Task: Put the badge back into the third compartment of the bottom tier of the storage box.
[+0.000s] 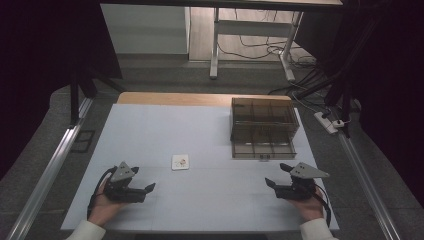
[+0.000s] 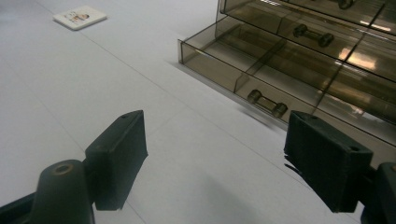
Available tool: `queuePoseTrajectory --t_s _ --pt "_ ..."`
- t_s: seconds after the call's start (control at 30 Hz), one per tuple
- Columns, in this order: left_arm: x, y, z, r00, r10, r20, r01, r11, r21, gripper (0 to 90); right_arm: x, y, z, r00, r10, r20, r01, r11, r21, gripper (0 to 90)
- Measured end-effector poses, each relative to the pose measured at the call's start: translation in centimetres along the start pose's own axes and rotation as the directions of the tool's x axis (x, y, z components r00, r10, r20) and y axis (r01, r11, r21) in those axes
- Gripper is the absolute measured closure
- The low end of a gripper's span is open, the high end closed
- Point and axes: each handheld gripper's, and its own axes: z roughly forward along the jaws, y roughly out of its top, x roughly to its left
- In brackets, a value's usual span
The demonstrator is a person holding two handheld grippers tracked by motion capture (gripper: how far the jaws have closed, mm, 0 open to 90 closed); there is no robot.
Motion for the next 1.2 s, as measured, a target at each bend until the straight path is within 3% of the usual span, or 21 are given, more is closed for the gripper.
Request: queuePoseTrajectory --t_s 0.43,0.63,0.87,1.0,1.1,1.2 --pt "0.0 0.0 0.1 1.0000 -0.001 0.000 0.001 1.0000 0.005 14.1 0.6 1.4 1.0 0.9988 -0.012 -0.047 0.012 1.000 -0.013 19.5" --pt "0.0 0.0 0.1 1.0000 0.000 0.000 0.000 1.0000 0.007 14.0 0.8 3.0 1.8 0.9974 -0.024 -0.068 0.022 0.999 -0.029 19.2" --pt "0.0 0.0 0.1 1.0000 -0.002 0.002 0.002 1.0000 0.002 13.9 1.6 4.8 2.9 0.9903 -0.059 -0.126 0.056 0.998 -0.034 19.3" --pt "0.0 0.1 0.2 1.0000 -0.005 0.004 0.005 1.0000 0.006 13.9 2.0 6.0 4.2 0.9863 -0.082 -0.144 0.077 0.996 -0.036 19.4" --pt "0.0 0.2 0.2 0.9993 -0.022 0.029 0.022 0.9997 -0.003 13.9 2.2 6.7 5.6 0.9825 -0.089 -0.164 0.084 0.996 -0.033 19.6" --pt "0.0 0.2 0.3 0.9995 -0.014 0.027 0.014 0.9999 0.006 13.8 2.5 7.2 6.7 0.9780 -0.102 -0.182 0.099 0.995 -0.024 19.9"
